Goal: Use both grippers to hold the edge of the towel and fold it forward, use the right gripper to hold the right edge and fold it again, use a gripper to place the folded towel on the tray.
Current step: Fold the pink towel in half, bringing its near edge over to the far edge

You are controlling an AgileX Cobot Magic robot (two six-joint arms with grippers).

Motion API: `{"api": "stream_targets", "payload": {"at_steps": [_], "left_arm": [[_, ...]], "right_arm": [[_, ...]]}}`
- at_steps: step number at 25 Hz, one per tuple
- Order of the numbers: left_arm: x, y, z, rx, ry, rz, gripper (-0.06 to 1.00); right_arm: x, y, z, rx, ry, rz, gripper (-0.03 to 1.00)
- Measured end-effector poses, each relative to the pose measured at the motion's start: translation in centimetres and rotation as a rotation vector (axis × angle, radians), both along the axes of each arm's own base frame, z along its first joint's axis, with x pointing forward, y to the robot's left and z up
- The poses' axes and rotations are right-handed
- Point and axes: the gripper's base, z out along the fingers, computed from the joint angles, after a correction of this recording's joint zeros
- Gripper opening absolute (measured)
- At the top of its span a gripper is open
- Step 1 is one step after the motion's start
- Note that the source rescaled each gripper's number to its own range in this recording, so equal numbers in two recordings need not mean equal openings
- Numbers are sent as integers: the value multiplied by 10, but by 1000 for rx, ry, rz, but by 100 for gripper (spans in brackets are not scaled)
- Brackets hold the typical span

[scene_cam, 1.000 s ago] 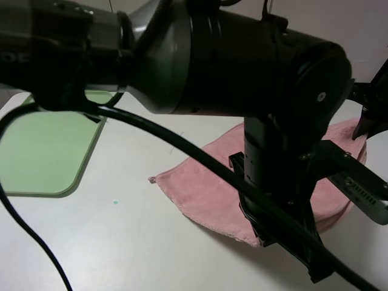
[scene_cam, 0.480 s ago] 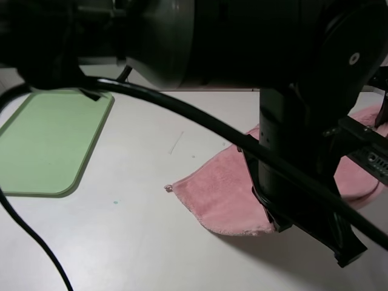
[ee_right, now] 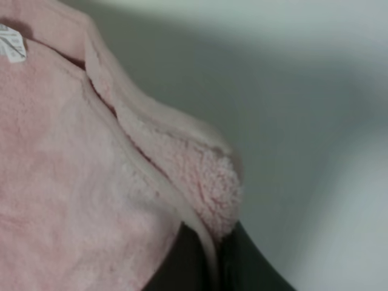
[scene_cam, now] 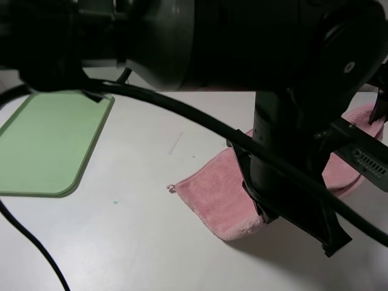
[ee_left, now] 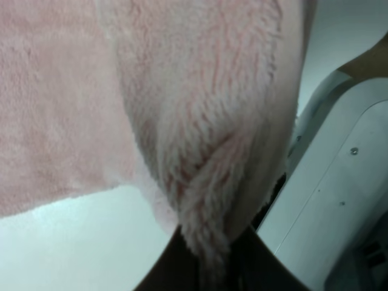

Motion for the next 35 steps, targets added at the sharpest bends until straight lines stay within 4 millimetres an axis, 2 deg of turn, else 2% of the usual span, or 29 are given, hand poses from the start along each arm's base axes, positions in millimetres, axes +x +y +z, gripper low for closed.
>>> {"api": "stream_targets", "payload": {"at_steps": [6, 16, 23, 27, 35], "left_arm": [[6, 7, -11, 39, -30, 44, 0], [19, 11, -11, 27, -34, 110, 0], [27, 21, -24, 59, -28, 153, 0], [37, 32, -34, 92, -22, 190, 0], [41, 37, -36, 106, -21, 207, 0]], "right_arm": [[8, 0, -16, -3, 45, 4, 0], [17, 2, -30, 10, 58, 5, 0], [35, 7, -24, 46, 39, -5, 0], [40, 24, -20, 42, 22, 50, 0], [59, 70, -36, 32, 35, 159, 0]]}}
